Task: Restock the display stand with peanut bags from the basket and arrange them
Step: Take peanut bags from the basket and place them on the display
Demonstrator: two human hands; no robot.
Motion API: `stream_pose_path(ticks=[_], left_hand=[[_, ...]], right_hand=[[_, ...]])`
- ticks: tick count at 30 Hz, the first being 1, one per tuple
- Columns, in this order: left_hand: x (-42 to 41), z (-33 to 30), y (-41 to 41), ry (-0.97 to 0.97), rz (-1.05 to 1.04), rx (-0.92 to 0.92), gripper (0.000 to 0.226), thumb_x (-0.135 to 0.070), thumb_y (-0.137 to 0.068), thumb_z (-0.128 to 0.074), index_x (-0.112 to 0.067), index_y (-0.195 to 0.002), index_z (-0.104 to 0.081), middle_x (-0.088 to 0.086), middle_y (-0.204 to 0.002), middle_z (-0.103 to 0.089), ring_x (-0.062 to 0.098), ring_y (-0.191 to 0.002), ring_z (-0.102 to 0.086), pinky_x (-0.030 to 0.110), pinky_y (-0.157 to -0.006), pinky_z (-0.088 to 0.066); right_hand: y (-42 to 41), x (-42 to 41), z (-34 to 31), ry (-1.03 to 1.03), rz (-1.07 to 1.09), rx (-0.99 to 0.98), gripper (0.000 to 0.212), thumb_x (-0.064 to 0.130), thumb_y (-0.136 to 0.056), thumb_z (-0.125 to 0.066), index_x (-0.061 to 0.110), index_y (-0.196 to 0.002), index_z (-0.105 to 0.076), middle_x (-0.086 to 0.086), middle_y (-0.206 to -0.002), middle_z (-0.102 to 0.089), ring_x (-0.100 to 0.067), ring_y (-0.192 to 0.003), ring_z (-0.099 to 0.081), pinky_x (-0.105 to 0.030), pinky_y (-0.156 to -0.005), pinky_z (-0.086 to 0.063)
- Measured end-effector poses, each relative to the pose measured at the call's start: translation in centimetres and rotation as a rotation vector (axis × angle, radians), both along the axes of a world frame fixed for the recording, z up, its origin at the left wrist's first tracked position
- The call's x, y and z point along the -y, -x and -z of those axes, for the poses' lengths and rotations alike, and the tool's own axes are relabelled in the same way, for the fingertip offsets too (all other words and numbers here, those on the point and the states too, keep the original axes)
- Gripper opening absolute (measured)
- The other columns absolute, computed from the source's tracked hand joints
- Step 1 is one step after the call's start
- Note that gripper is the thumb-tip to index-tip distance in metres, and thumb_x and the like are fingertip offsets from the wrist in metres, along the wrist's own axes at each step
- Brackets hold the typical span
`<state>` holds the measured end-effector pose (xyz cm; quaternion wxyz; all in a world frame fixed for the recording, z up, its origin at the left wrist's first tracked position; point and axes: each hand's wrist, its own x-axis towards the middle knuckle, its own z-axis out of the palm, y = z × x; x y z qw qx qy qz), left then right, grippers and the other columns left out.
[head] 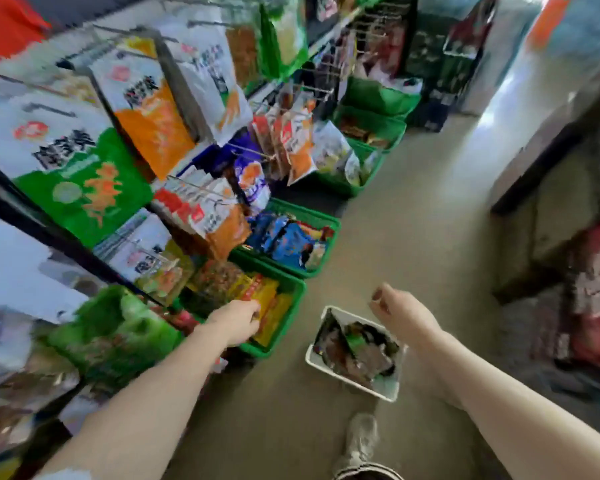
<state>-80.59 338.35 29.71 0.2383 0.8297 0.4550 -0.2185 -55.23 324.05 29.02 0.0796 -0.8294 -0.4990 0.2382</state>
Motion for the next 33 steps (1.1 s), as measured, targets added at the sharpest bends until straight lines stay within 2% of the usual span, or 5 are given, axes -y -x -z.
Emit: stream_pose_path(ticks=[10,16,21,29,33], left_hand=[[1.8,22.0,-15.3,0.276,-0.031,-0.033,0.026,-0.026,-0.092,-0.042,-0.02,-0.115,-0.053,0.01,-0.112,-0.064,0.029,-0.099,-0.06,0.035,-0.081,-0.05],[1.3,41.4,-18.1,0.38,0.023,-0.131,0.032,-0.025,-0.092,-0.044,-0.013,-0.121,-0.048,0.012,-0.117,-0.062,0.03,-0.106,-0.058,0.034,-0.086,-0.048],[1.3,53.7,-19.6,0.297,0.035,-0.096,0.039,-0.02,-0.091,-0.044,-0.015,-0.129,-0.04,0.009,-0.133,-0.047,0.029,-0.118,-0.048,0.042,-0.094,-0.044],[0.1,61.6,-19.3,0.011,0.085,0.115,0.055,-0.01,-0.09,-0.048,-0.014,-0.141,-0.028,0.007,-0.154,-0.012,0.023,-0.142,-0.005,0.048,-0.107,-0.031],[0.1,61.3,-18.9,-0.106,0.054,0.161,0.059,-0.005,-0.087,-0.051,-0.011,-0.142,-0.027,0.01,-0.154,-0.015,0.026,-0.139,-0.009,0.05,-0.105,-0.034]], right_hand=[[-11.2,3.2,21.6,0.363,0.221,-0.172,0.031,0.04,-0.094,-0.039,0.011,-0.1,-0.052,-0.013,-0.106,-0.065,-0.031,-0.096,-0.061,-0.037,-0.077,-0.05],[-11.9,2.2,39.7,0.32,0.312,-0.145,0.017,0.026,-0.095,-0.037,0.015,-0.087,-0.046,-0.01,-0.099,-0.063,-0.031,-0.09,-0.06,-0.035,-0.064,-0.042],[-11.6,-0.1,54.2,0.317,0.428,-0.194,0.025,0.024,-0.093,-0.042,0.01,-0.112,-0.049,-0.012,-0.112,-0.057,-0.031,-0.101,-0.055,-0.042,-0.078,-0.048],[-11.1,-2.7,65.3,0.317,0.715,-0.146,0.062,0.025,-0.088,-0.058,0.006,-0.139,-0.028,-0.021,-0.143,-0.03,-0.039,-0.126,-0.04,-0.051,-0.103,-0.04],[-10.1,-2.2,66.1,0.302,0.849,-0.267,0.061,0.029,-0.084,-0.065,0.009,-0.134,-0.036,-0.018,-0.135,-0.047,-0.035,-0.114,-0.053,-0.048,-0.094,-0.048]])
